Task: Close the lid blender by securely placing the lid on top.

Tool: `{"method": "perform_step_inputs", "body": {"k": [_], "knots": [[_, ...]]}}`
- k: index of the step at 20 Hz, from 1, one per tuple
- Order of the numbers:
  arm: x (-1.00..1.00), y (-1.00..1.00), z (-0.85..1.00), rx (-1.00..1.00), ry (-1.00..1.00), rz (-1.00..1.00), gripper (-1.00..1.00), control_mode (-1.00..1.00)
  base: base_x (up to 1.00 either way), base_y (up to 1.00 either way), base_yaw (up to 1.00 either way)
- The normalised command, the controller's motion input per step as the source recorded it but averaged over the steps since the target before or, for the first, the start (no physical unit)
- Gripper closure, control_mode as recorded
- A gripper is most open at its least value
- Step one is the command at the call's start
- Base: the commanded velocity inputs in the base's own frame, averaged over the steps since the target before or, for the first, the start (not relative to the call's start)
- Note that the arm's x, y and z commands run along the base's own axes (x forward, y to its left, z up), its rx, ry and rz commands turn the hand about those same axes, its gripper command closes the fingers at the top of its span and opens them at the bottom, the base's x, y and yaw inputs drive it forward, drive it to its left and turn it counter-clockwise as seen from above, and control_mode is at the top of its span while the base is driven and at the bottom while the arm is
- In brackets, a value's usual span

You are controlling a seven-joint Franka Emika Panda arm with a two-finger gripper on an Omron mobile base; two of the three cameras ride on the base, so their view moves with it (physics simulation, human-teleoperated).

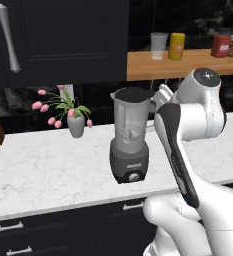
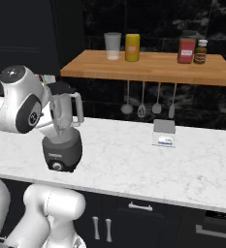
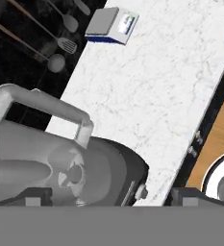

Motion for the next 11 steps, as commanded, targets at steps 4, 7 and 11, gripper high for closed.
{"method": "perform_step_inputs", "body": {"k": [4, 7, 11], "knots": [[-1.0, -0.08, -1.0, -0.03, -0.24, 0.0, -1.0, -1.0, 0.0, 0.0, 0.0], [-1.0, -0.27, -1.0, 0.0, -0.23, 0.0, -1.0, -1.0, 0.0, 0.0, 0.0], [-1.0, -0.66, -0.68, 0.29, -0.26, 0.0, -1.0, -1.0, 0.0, 0.0, 0.0]]}}
